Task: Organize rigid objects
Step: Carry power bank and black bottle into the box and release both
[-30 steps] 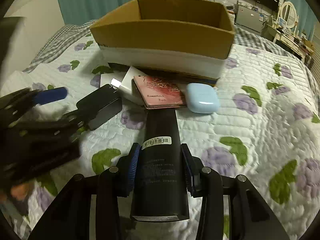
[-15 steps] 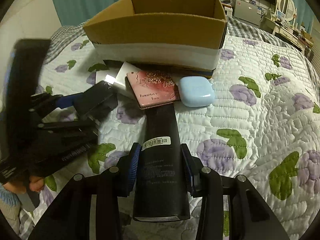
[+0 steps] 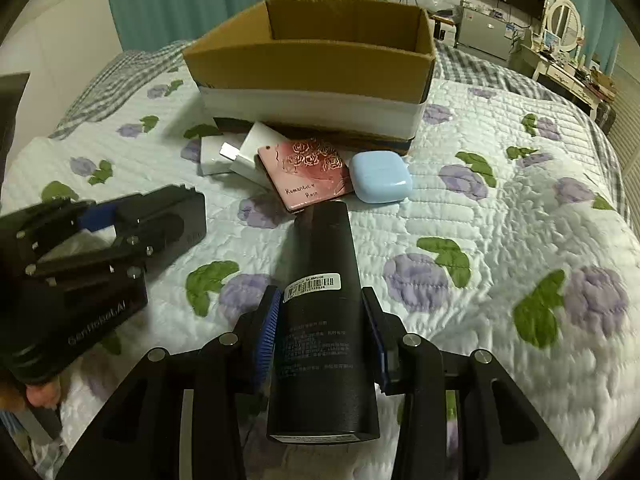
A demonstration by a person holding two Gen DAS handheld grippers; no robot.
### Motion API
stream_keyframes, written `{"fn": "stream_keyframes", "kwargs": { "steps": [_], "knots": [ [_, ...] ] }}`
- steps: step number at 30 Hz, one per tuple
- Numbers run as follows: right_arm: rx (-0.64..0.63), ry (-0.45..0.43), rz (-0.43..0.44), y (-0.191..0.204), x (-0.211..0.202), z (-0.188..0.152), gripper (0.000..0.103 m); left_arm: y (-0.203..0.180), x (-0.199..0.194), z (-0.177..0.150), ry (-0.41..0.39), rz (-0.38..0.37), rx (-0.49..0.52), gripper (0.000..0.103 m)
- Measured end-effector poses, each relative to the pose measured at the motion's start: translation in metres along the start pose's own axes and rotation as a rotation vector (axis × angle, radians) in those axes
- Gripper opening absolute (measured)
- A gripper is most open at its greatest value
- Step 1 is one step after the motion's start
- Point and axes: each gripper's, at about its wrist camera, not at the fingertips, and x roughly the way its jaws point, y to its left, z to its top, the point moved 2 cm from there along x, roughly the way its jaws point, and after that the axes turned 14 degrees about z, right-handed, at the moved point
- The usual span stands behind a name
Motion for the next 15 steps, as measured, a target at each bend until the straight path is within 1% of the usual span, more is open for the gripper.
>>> {"fn": "stream_keyframes", "kwargs": {
  "steps": [7,12,15],
  "knots": [
    [-0.007,-0.043,-0.001,0.011,-0.025,-0.006,0.039,-0.001,-0.036,-0.002,-0.055,-0.018,-0.017,0.04],
    [-0.016,-0.091,0.002,0.017,-0.047,0.0,0.039,0.005,-0.064,0.015,-0.116,0.0,-0.026,0.04],
    [-0.027,-0.122,0.004,0.018,-0.061,0.009,0.039,0.01,-0.077,0.029,-0.151,0.012,-0.033,0.04]
  ]
}}
